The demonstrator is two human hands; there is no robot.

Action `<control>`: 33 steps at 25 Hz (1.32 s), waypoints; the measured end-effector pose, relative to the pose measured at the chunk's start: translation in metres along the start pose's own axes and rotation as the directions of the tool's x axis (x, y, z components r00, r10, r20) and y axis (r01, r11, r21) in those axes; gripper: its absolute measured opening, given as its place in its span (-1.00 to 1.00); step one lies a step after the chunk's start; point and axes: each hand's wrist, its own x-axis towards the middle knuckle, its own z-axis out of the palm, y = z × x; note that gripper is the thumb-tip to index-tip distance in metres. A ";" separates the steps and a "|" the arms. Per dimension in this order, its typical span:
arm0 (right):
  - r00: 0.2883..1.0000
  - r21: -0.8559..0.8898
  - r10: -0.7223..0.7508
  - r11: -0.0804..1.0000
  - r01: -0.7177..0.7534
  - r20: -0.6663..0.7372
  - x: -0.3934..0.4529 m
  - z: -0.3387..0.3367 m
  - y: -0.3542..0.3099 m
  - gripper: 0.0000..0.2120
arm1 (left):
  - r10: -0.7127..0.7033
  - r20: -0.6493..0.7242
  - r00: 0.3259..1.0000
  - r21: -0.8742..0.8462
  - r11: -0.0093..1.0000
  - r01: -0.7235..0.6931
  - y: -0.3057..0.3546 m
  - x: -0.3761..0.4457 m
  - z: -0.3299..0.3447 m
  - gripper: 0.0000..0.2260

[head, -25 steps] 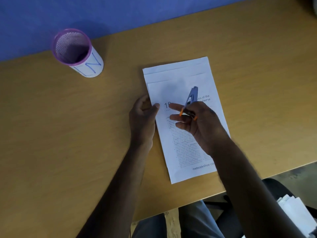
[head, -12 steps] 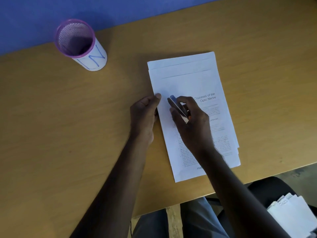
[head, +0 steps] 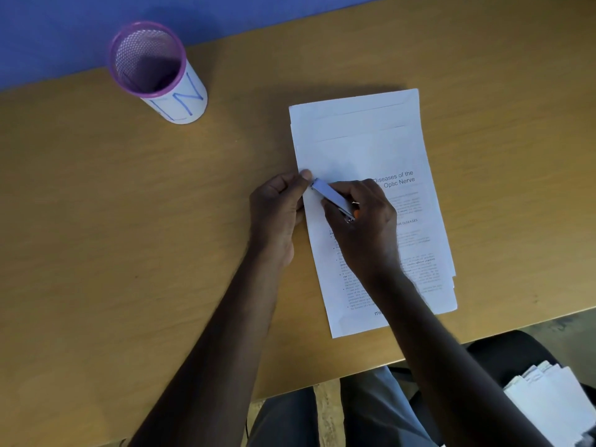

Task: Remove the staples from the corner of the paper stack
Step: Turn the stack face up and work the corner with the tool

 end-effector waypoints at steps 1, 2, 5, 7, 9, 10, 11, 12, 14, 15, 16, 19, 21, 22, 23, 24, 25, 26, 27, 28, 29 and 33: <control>1.000 0.004 0.010 1.000 -0.010 0.001 0.000 0.001 0.000 -0.83 | -0.003 0.000 1.000 -0.004 1.000 0.003 0.000 0.000 0.000 -0.81; 1.000 0.010 0.019 1.000 -0.019 0.001 0.000 0.002 0.000 -0.83 | -0.002 0.000 1.000 -0.006 1.000 0.002 0.000 0.001 0.000 -0.79; 1.000 0.013 0.027 1.000 -0.027 0.008 0.000 0.004 0.001 -0.83 | 0.011 -0.014 1.000 -0.003 1.000 -0.011 0.000 0.001 0.001 -0.78; 1.000 0.010 0.026 1.000 -0.027 0.009 0.001 0.005 0.001 -0.82 | 0.014 -0.029 0.999 0.000 1.000 -0.014 0.000 0.001 0.002 -0.81; 1.000 0.001 0.021 1.000 -0.021 -0.008 0.001 0.006 0.001 -0.82 | 0.018 -0.040 0.999 0.005 1.000 -0.018 0.000 0.001 0.003 -0.82; 1.000 -0.008 0.012 1.000 -0.013 -0.016 0.000 0.007 0.001 -0.82 | 0.024 -0.047 0.999 0.007 1.000 -0.024 -0.001 0.000 0.003 -0.83; 1.000 -0.020 0.003 1.000 -0.003 -0.019 -0.001 0.008 0.001 -0.81 | 0.032 -0.056 0.998 0.013 0.999 -0.032 -0.001 0.000 0.004 -0.85; 1.000 -0.033 -0.005 0.999 0.004 -0.019 -0.002 0.008 0.001 -0.81 | 0.040 -0.064 0.997 0.022 0.999 -0.039 -0.001 0.000 0.005 -0.88; 1.000 -0.054 -0.008 0.999 0.008 -0.011 -0.002 0.009 0.000 -0.79 | 0.043 -0.072 0.996 0.024 0.999 -0.041 -0.001 0.000 0.006 -0.91; 1.000 -0.057 -0.010 0.998 0.009 -0.005 -0.002 0.009 0.000 -0.79 | 0.039 -0.073 0.997 0.017 0.999 -0.038 -0.001 0.000 0.006 -0.91; 1.000 -0.057 -0.013 0.998 0.013 0.004 0.000 0.008 0.001 -0.79 | 0.037 -0.076 0.996 0.019 0.999 -0.036 -0.001 0.000 0.006 -0.90; 0.999 -0.049 -0.015 0.999 0.016 0.029 0.005 0.006 0.005 -0.80 | 0.049 -0.090 0.995 0.045 0.998 -0.045 -0.001 0.000 0.008 -0.87; 1.000 -0.046 -0.017 0.999 0.018 0.020 0.005 0.007 0.005 -0.81 | 0.061 -0.088 0.994 0.063 0.996 -0.055 -0.001 0.001 0.008 -0.85; 1.000 -0.047 -0.018 0.999 0.018 0.009 0.004 0.007 0.005 -0.81 | 0.063 -0.087 0.994 0.071 0.996 -0.057 -0.001 0.001 0.008 -0.85; 1.000 -0.048 -0.017 0.999 0.017 -0.002 0.003 0.009 0.004 -0.80 | 0.060 -0.087 0.994 0.074 0.996 -0.053 -0.001 0.001 0.007 -0.86; 1.000 -0.047 -0.015 0.999 0.015 -0.009 0.002 0.009 0.004 -0.80 | 0.052 -0.087 0.995 0.070 0.996 -0.046 -0.001 0.002 0.007 -0.87; 1.000 -0.044 -0.010 0.999 0.009 -0.010 0.001 0.010 0.003 -0.80 | 0.041 -0.087 0.995 0.062 0.997 -0.036 -0.001 0.002 0.007 -0.88; 1.000 -0.038 0.001 0.999 -0.001 -0.005 0.001 0.010 0.003 -0.81 | 0.030 -0.086 0.996 0.055 0.998 -0.026 0.000 0.002 0.007 -0.88; 1.000 -0.029 0.013 0.999 -0.013 0.003 0.001 0.009 0.003 -0.81 | 0.025 -0.085 0.996 0.054 0.998 -0.020 0.000 0.002 0.007 -0.87; 1.000 -0.021 0.025 0.999 -0.025 0.014 0.002 0.009 0.002 -0.81 | 0.024 -0.085 0.996 0.059 0.998 -0.019 -0.001 0.003 0.007 -0.86; 0.999 -0.015 0.039 0.999 -0.038 0.029 0.002 0.008 0.002 -0.81 | 0.026 -0.084 0.996 0.062 0.998 -0.021 -0.001 0.003 0.007 -0.84; 0.992 0.032 0.085 0.996 -0.088 0.093 0.004 0.006 0.002 -0.79 | 0.025 -0.073 0.997 0.035 0.999 -0.023 -0.001 0.002 0.007 -0.81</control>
